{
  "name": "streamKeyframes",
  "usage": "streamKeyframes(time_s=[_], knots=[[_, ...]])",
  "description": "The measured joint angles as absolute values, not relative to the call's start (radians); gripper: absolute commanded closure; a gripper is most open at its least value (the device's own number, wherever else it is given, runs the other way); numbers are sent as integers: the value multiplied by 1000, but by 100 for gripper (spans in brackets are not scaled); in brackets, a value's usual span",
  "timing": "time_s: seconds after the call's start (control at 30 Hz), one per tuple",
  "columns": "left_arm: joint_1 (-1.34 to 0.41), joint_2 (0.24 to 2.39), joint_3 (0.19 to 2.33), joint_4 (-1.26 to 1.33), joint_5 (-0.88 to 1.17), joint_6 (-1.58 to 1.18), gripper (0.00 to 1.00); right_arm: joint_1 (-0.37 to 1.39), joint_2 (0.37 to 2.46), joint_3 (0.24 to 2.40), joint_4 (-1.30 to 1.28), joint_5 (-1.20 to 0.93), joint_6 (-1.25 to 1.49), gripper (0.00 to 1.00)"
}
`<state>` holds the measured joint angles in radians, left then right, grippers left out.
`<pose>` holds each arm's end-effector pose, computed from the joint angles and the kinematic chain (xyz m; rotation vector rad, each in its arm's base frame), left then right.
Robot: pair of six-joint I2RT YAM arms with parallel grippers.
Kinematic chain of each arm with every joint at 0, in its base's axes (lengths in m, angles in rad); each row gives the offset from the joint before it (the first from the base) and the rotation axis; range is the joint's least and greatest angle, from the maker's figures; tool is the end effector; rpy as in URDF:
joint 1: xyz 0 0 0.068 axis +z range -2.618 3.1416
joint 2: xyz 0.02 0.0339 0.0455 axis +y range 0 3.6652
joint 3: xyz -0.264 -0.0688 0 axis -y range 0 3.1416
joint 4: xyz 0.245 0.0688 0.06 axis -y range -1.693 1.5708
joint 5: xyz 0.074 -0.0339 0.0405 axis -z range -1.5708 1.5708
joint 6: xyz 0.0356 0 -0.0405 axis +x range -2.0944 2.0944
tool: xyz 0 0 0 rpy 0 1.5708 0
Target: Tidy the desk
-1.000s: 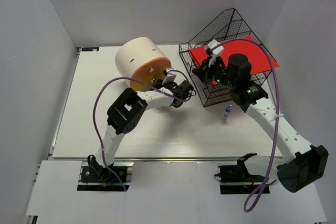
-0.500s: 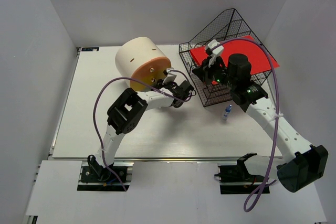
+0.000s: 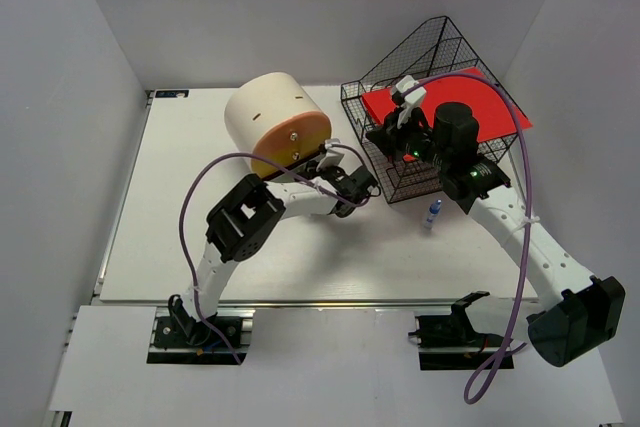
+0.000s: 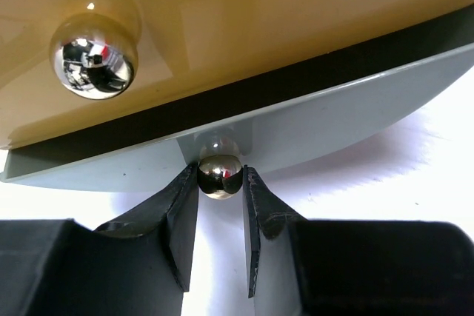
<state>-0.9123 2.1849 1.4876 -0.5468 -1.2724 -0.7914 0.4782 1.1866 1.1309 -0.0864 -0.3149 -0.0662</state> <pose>0.2873 -0.3158 0.1379 -0.1159 1.9073 0.6875 0.2398 0.1367 0.3892 -0.6918 1.5961 0.5735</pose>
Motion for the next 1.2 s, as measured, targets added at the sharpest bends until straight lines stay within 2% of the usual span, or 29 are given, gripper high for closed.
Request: streamKeyframes(time_s=[0.23,0.4,0.9,1.2], knots=[[-936,2178,1488,-593,-1268,-859,93,478,1187,1130,-86,-317,-66,98],[-945,2156,1487,-632,-1235,-897,100,478,1187,1129,-86,-318,-66,98],[-955,2001,1336,-562,-1080,-876,100,477,1187,1127,-86,-318,-66,98],[-956,1985,1325,-545,-1045,-855,100,477,1186,1121,-82,-318,-66,98]])
